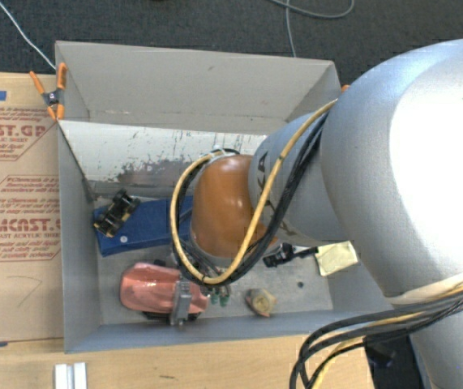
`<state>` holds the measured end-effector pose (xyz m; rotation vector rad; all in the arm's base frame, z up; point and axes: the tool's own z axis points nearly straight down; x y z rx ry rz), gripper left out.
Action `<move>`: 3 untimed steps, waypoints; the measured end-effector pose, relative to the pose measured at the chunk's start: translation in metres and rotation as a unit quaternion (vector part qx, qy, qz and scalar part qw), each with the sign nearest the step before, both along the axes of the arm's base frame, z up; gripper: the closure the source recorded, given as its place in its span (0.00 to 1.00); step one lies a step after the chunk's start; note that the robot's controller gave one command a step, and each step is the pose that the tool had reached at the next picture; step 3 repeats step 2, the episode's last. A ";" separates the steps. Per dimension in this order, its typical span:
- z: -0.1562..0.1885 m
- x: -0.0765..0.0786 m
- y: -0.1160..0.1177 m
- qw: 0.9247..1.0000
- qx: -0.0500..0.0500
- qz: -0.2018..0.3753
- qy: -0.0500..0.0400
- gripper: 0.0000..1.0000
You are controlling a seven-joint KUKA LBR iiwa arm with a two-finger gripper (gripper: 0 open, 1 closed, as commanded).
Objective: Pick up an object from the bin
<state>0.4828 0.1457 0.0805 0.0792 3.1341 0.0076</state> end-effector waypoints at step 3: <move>0.000 0.000 0.000 1.000 0.000 0.000 0.000 1.00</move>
Offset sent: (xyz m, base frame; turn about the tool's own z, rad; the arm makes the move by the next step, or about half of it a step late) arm 0.0000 0.0000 0.0000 0.0000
